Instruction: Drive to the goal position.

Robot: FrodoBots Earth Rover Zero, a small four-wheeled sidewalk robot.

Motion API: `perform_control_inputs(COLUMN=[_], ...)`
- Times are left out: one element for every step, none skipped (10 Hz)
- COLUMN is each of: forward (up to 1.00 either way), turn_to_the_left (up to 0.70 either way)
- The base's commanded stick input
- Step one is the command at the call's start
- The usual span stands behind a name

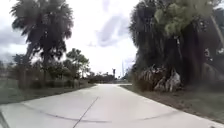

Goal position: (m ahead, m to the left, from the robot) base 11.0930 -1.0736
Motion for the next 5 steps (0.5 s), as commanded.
perform_control_inputs(forward=[0.85,0.85,0.85,0.85,0.85], turn_to_the_left=[0.0,0.0,0.0,0.0,0.0])
